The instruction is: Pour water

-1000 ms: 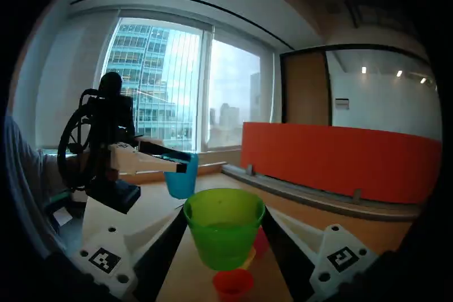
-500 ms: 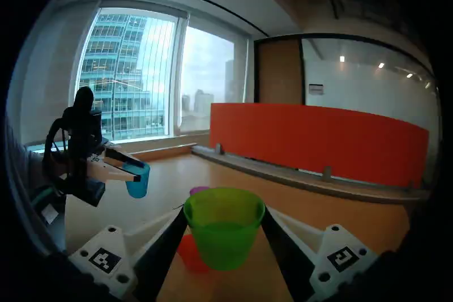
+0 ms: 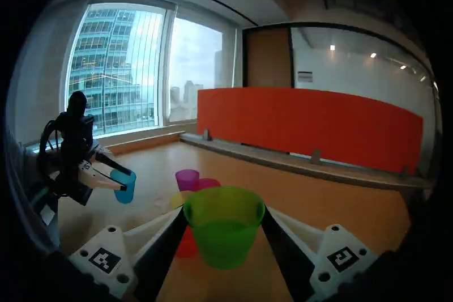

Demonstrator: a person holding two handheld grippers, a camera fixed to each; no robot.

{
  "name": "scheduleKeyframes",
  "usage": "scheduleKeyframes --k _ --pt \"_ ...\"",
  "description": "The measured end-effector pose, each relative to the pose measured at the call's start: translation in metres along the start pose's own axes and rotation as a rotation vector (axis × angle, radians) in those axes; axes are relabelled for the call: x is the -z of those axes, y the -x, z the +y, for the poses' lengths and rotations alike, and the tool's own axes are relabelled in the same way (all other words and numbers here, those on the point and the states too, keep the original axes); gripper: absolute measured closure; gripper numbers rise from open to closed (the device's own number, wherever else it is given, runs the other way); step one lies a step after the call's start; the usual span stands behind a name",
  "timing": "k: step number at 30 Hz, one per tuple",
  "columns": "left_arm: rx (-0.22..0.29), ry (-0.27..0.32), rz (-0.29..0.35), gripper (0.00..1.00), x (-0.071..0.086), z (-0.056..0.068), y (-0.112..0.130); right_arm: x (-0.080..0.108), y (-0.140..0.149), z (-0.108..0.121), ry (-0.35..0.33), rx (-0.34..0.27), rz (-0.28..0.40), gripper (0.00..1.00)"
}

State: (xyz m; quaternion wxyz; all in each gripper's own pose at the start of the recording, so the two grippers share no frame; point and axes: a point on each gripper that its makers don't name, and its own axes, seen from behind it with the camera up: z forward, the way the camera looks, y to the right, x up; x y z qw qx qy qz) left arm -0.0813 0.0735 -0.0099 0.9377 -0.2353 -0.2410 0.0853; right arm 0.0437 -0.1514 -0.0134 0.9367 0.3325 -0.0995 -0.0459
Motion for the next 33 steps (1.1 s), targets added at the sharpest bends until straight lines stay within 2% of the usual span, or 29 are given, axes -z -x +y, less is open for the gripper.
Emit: scheduleKeyframes --k 8,11,33 --pt "-0.018 0.038 -0.091 0.09 -0.01 0.005 0.019 -0.002 0.012 0.0 -0.009 -0.01 -0.03 0.09" --pt "-0.02 0.044 -0.105 0.09 -0.013 0.004 0.021 -0.003 0.015 0.0 -0.01 -0.013 -0.037 0.09" --pt "-0.012 0.053 -0.117 0.09 -0.011 0.003 0.032 -0.005 0.022 -0.003 -0.018 -0.009 -0.062 0.09"
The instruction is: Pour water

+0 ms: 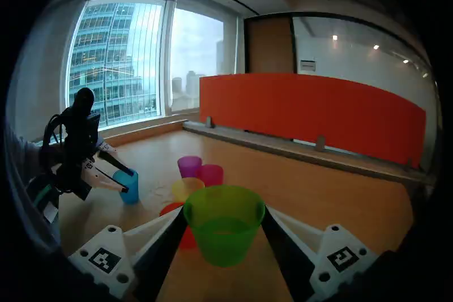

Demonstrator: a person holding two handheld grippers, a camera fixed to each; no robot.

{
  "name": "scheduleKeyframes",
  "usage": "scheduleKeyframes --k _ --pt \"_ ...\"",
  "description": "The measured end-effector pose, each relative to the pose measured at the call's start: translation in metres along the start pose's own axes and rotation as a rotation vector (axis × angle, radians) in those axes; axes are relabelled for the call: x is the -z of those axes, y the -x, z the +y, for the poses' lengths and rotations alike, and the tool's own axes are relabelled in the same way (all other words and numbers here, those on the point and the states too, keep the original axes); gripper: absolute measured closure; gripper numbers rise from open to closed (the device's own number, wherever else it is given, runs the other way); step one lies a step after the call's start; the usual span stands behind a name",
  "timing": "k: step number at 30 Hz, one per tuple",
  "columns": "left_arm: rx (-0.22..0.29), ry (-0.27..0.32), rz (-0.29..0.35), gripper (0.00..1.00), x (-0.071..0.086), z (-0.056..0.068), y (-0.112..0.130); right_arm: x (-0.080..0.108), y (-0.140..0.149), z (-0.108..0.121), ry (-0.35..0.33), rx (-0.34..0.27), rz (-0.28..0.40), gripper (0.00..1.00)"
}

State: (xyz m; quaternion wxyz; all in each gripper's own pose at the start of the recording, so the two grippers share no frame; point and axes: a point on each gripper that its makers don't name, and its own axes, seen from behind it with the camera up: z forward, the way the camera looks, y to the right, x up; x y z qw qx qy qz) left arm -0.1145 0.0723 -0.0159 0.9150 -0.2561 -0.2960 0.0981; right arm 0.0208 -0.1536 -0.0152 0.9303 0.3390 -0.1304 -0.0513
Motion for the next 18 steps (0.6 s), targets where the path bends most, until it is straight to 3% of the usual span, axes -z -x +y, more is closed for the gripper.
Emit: scheduleKeyframes --k 13,18 --pt "0.005 -0.004 -0.012 0.08 0.0063 -0.0029 0.0074 0.0022 -0.0004 -0.0028 -0.001 0.003 -0.003 0.09" --pt "0.008 -0.008 -0.025 0.03 0.0072 -0.0046 0.0105 0.0029 -0.0007 -0.0044 -0.003 0.004 -0.004 0.09"
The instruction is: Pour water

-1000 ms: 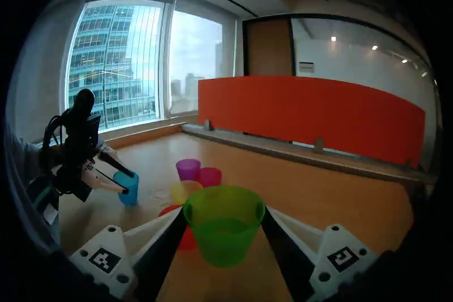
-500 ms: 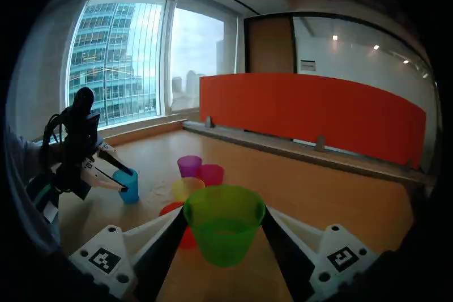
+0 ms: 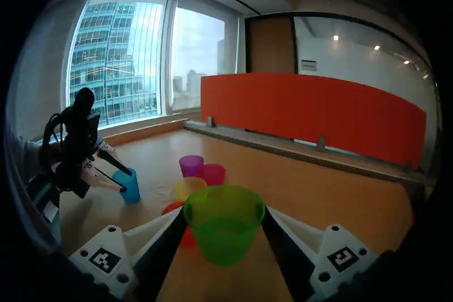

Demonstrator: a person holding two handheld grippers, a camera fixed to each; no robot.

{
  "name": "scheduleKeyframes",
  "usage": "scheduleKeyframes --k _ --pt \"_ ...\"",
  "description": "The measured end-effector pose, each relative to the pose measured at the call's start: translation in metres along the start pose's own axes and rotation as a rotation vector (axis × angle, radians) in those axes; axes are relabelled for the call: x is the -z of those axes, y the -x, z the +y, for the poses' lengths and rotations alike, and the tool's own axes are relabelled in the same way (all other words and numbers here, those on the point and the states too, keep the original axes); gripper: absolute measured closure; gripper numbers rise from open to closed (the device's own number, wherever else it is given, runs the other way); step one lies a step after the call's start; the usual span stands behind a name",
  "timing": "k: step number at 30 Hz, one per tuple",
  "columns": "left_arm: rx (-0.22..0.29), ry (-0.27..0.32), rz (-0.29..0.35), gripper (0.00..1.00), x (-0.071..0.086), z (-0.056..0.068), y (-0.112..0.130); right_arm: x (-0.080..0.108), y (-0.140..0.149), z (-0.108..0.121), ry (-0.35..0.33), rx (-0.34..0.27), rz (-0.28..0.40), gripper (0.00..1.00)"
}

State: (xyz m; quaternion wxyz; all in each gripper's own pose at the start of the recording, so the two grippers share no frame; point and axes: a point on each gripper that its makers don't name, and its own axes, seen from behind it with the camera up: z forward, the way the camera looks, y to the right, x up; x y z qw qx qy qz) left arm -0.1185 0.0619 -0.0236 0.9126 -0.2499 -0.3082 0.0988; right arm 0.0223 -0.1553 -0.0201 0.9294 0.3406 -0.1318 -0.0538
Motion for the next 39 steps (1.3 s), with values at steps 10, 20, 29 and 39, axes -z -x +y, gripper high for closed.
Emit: scheduleKeyframes --k 10,20,29,39 --pt "0.019 0.006 -0.024 0.02 0.006 -0.003 0.007 0.0 0.002 -0.001 -0.002 0.0 -0.007 0.09" --pt "0.021 -0.01 -0.053 0.02 0.017 -0.009 0.02 -0.003 0.021 -0.007 -0.019 -0.007 -0.056 0.09" --pt "0.009 -0.018 -0.07 0.02 0.032 -0.009 0.033 -0.011 0.065 -0.015 -0.043 -0.033 -0.179 0.09" --pt "0.01 -0.022 -0.062 0.02 0.043 -0.01 0.034 -0.014 0.098 -0.014 -0.046 -0.017 -0.286 0.09"
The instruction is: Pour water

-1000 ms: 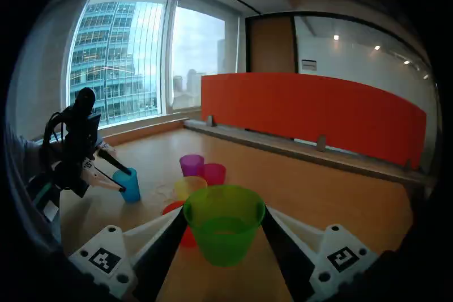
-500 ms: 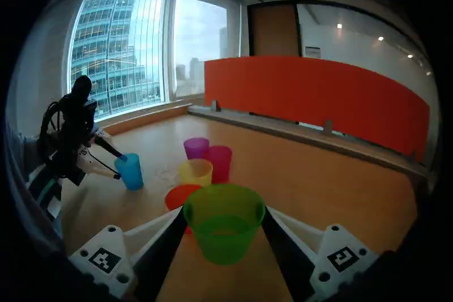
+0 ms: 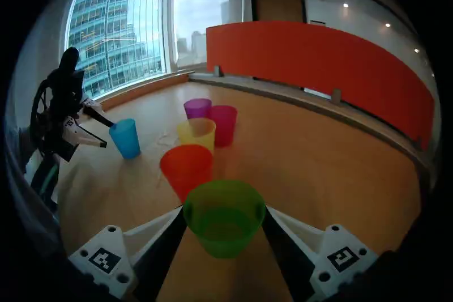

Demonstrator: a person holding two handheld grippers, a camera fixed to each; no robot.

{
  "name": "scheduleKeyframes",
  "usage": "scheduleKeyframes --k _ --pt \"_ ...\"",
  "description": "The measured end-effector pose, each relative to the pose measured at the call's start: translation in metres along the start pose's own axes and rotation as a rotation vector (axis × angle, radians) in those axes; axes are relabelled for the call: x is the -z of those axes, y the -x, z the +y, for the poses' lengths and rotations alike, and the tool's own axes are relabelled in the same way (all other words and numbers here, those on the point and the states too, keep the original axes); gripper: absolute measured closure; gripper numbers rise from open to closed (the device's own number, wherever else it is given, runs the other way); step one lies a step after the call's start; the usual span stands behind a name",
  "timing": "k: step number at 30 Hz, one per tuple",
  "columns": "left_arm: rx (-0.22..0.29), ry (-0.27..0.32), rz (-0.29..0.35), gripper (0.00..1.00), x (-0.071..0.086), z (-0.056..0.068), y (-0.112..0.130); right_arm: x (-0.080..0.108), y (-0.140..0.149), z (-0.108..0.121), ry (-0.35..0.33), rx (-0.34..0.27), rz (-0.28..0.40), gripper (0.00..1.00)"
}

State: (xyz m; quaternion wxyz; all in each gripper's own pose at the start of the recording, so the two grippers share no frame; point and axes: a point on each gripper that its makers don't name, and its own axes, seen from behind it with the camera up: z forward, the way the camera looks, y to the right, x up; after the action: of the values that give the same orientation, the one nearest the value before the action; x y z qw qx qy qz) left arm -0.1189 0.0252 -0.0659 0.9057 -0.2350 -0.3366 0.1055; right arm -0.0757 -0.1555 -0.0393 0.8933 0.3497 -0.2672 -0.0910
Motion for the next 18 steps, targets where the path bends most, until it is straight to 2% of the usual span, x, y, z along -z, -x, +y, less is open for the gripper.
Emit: scheduleKeyframes --k 6,18 --pt "0.001 -0.001 0.006 0.02 0.002 -0.001 -0.002 -0.004 0.01 0.001 0.003 0.008 -0.036 0.09" --pt "0.013 0.005 0.006 0.02 0.004 -0.001 0.001 -0.001 0.016 0.0 0.011 0.029 -0.041 0.08"
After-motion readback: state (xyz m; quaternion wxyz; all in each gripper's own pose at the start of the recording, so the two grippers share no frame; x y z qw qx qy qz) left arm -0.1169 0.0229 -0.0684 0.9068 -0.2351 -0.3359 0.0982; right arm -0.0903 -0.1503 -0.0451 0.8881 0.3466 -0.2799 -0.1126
